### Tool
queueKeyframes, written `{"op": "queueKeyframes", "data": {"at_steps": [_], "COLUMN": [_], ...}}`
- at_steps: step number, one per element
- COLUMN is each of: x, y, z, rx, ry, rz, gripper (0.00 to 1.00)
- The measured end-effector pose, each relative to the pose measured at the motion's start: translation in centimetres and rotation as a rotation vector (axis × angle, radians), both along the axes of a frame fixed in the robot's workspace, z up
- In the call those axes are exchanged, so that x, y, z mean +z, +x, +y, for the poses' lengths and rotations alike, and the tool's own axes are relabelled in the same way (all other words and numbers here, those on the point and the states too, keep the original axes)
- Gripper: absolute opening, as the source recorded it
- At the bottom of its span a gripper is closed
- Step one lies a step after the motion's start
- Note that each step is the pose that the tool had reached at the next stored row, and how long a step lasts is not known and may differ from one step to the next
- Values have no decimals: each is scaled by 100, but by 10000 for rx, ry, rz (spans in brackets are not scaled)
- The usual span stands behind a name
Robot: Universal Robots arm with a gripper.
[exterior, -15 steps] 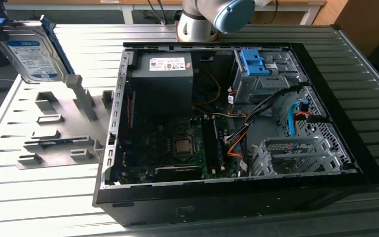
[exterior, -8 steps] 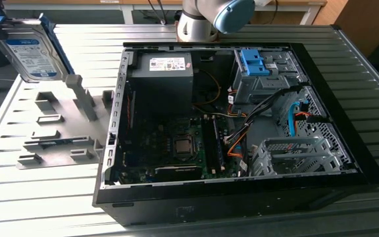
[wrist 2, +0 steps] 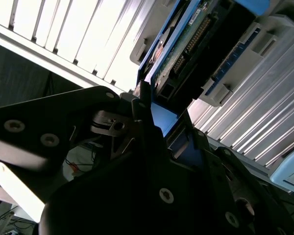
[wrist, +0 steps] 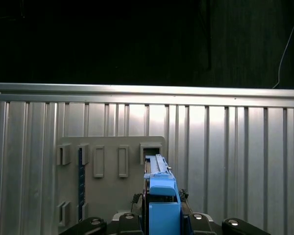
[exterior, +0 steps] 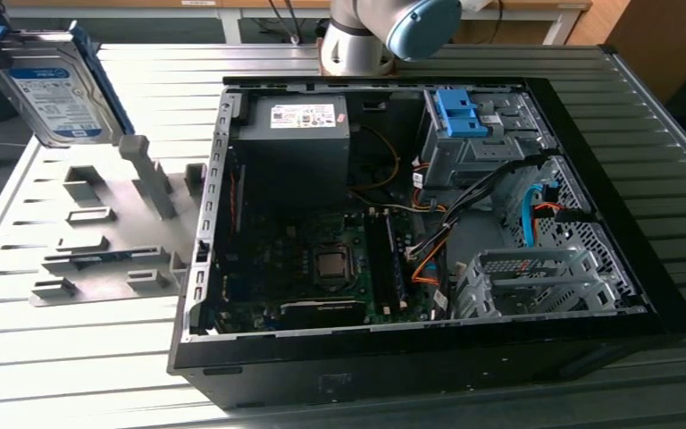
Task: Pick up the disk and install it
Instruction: 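Pick up the disk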
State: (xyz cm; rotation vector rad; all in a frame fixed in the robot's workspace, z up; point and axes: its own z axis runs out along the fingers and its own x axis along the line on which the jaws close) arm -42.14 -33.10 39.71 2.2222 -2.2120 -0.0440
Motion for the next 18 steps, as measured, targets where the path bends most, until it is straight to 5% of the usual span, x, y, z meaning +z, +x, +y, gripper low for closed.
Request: {"op": "queueKeyframes", "data": {"at_steps": [18], "x": [59], "y": [0], "z": [0], "rx": [0], "ry": [3], "rz": [-1], "gripper": [36]}}
